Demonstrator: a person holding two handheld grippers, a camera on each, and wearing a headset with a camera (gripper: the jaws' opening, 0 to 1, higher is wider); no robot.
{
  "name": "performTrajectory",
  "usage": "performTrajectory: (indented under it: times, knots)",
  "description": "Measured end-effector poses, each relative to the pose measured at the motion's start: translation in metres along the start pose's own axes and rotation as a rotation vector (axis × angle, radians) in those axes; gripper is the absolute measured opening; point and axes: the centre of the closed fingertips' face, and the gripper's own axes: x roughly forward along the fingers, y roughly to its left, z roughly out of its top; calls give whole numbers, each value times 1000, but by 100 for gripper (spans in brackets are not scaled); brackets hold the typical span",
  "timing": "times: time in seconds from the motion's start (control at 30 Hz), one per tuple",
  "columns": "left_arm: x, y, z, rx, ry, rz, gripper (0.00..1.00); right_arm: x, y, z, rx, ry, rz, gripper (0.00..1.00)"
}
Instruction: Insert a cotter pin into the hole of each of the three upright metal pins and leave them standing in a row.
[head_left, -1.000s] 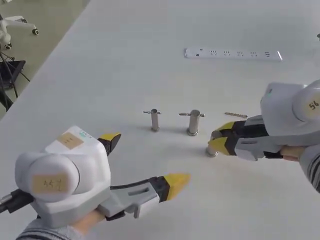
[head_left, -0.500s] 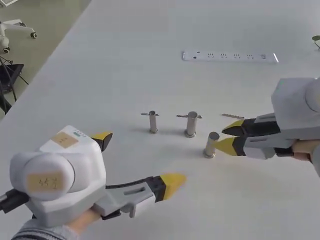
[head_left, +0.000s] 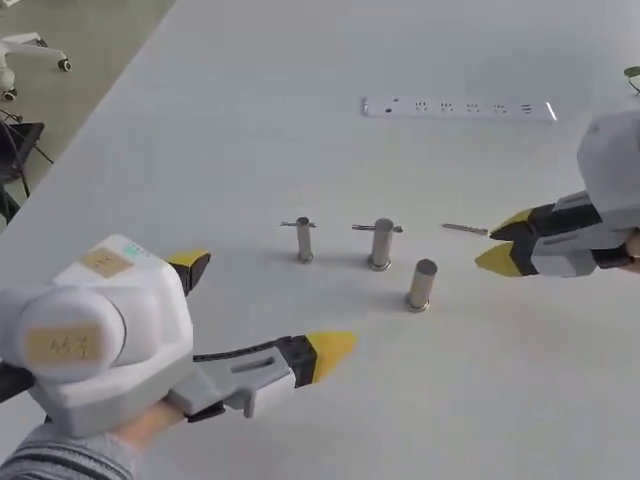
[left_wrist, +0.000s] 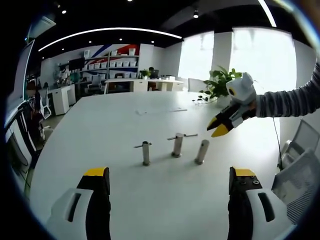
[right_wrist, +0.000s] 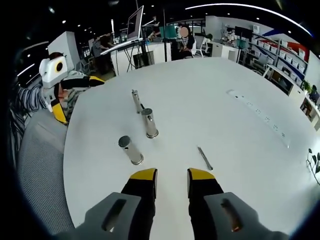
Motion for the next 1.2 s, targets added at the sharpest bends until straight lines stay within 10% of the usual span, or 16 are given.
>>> performTrajectory:
  times: [0.2,0.93,1.2]
  knots:
    - [2,3,-2,1,13,1,99,12,-22,-13,-25,145,-16,18]
    - [5,13,2,-24,10,-5,97,50,-66,-16,2,274,24,5]
    - [9,12,2,-21,21,-12,96,51,-69,-18,-90,320,4,0]
